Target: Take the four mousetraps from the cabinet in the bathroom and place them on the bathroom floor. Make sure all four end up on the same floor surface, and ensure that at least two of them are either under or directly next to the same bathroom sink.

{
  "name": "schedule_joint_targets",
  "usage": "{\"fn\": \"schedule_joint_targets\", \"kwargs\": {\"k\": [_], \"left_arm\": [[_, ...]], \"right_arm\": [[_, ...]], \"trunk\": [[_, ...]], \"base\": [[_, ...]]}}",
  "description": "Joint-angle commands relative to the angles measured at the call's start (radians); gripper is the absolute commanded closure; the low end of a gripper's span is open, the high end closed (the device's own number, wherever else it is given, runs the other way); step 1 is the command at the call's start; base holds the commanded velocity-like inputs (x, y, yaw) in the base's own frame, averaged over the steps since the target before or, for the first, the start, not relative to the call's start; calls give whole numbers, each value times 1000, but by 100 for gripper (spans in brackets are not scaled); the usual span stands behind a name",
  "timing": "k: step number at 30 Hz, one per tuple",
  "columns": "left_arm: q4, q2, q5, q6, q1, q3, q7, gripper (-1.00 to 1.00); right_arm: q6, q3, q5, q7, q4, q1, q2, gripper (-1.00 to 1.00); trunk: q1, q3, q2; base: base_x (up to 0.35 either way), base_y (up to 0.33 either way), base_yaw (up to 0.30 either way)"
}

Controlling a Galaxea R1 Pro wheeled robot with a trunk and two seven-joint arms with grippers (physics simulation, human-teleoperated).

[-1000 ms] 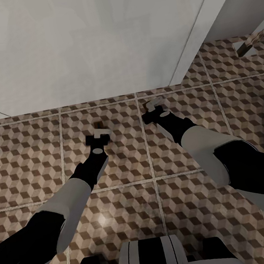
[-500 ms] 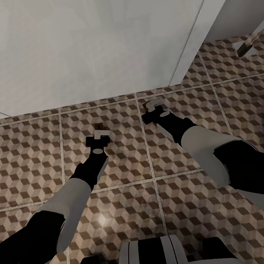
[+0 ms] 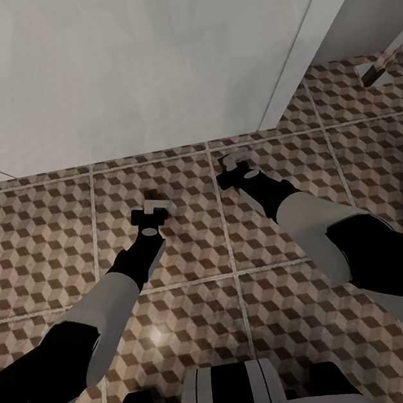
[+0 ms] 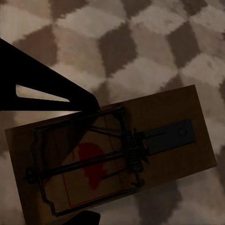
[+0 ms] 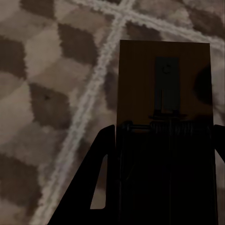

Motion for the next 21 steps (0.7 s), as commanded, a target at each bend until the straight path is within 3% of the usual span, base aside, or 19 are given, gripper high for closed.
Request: {"fn": "schedule_joint_targets", "kwargs": {"k": [1, 21], "left_arm": [[-1, 1, -10, 8, 0, -7, 9, 100], [13, -13, -10, 11, -2, -8, 8, 100]], "right_arm": [[8, 0, 9, 2, -2, 0, 0, 100], [5, -1, 8, 4, 1, 0, 0, 100]], "trunk": [[0, 0, 0], [0, 0, 0]], "base": [[0, 0, 0], [0, 0, 0]]}}
